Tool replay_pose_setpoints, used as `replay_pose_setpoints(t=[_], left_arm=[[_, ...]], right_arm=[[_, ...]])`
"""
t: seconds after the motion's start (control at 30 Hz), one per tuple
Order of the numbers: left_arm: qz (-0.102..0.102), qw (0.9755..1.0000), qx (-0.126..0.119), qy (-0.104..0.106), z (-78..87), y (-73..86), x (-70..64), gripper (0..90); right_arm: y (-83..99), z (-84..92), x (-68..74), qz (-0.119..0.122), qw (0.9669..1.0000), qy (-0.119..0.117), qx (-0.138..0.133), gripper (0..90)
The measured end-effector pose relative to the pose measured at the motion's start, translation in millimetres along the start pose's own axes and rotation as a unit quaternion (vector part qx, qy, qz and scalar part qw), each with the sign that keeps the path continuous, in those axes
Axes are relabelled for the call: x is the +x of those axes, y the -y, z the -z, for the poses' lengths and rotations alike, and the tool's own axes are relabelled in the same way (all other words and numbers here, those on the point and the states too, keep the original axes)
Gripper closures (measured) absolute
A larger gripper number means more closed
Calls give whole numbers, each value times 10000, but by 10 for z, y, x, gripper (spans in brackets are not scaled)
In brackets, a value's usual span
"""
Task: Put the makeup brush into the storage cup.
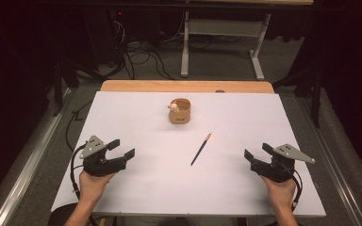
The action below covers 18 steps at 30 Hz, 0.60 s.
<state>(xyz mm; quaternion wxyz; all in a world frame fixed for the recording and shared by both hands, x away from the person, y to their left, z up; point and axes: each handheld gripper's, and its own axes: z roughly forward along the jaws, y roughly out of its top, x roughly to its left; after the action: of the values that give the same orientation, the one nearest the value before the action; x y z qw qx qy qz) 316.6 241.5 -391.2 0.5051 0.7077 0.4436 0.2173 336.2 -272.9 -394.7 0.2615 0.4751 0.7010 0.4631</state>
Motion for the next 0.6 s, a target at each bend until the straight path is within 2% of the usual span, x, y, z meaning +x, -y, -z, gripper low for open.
replay_pose_setpoints(t=[0.3,0.6], left_arm=[[-14,10000,12,21,3,5,1,288],[-54,10000,32,58,-15,6,-21,289]], right_arm=[[1,-15,-1,-74,9999,11,74,249],[-2,-59,29,17,9999,-13,125,250]])
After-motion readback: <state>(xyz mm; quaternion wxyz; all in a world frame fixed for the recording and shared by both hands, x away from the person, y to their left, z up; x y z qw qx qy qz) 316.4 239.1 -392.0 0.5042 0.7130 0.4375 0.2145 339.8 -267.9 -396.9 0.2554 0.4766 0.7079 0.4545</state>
